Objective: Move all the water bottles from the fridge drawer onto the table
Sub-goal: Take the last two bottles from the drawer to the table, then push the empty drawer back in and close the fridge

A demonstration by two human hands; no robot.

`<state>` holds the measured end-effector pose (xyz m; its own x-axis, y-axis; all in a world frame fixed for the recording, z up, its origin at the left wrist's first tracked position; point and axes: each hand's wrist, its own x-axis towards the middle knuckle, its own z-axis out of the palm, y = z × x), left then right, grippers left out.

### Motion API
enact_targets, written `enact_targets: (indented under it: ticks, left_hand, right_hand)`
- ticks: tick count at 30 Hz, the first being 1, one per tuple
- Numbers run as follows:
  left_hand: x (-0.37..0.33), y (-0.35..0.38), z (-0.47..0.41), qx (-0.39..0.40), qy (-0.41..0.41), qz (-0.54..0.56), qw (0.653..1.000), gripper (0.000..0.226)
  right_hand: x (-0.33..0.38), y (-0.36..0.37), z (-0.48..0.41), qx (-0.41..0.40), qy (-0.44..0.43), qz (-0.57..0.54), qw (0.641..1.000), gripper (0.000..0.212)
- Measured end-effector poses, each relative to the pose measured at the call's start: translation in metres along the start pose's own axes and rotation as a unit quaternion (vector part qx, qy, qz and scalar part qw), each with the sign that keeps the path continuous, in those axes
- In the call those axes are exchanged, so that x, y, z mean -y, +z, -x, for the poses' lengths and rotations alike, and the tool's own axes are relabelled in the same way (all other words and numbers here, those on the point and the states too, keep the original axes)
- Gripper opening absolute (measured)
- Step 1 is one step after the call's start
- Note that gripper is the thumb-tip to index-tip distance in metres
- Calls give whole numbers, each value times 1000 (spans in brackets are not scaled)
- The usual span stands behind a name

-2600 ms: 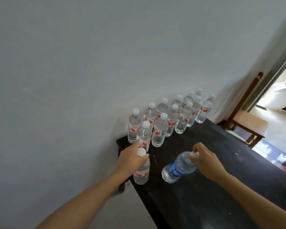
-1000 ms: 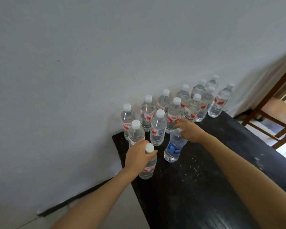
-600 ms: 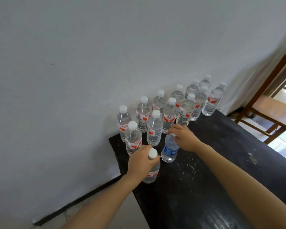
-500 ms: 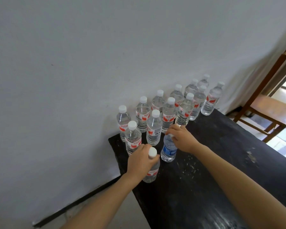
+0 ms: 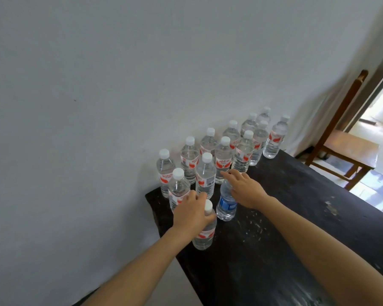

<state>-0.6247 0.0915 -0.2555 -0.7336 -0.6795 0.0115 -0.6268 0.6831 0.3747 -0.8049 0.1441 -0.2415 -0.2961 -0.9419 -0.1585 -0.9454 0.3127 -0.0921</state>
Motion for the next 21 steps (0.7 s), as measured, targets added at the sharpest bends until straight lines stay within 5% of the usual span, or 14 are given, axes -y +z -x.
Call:
enact_targets:
  ticks: [7,21]
  left_hand:
    - [-3,-26,-5,-16,86,20,996,54]
    - [-67,-26,-52,-23,216,11,976,58]
  right_hand:
    - [-23,-6,25,-79,105,-43,990,64]
    - [-73,1,144,-88,288,-28,953,60]
